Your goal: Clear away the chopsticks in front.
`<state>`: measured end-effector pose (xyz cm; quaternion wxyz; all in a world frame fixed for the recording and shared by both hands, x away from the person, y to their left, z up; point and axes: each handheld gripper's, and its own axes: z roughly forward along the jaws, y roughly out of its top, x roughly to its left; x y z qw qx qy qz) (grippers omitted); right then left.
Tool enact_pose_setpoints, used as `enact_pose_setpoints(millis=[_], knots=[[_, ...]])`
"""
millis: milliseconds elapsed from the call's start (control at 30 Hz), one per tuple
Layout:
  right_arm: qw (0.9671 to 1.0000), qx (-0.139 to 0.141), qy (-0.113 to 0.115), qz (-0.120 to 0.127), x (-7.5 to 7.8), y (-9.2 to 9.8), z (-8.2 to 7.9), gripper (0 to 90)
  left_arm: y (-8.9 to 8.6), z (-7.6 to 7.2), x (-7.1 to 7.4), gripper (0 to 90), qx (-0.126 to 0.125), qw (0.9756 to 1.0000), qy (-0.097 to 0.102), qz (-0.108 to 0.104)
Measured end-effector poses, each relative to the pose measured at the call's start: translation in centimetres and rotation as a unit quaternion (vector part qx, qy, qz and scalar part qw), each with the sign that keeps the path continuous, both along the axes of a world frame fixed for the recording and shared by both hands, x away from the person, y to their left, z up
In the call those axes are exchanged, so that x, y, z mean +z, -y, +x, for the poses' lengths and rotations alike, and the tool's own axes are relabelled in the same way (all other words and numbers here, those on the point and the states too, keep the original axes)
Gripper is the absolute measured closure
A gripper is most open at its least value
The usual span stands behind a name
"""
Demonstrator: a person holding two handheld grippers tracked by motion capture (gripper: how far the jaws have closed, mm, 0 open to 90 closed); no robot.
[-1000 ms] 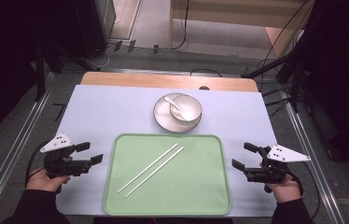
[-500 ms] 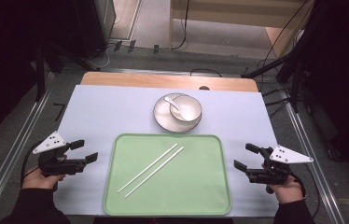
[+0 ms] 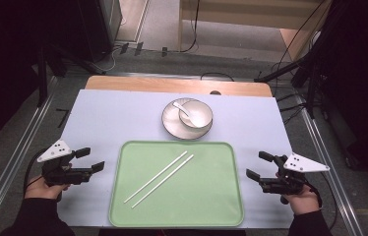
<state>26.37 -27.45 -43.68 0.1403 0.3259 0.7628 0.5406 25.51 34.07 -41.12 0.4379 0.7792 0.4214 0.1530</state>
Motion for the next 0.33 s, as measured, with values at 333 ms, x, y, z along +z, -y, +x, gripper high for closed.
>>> enact_pose_setpoints(millis=[333], knots=[[1.0000,0.001,0.000,-0.001,0.00,-0.03,0.01,18.2,-0.04,0.19,-0.28,22.6,0.006,0.9999,-0.012,0.004]])
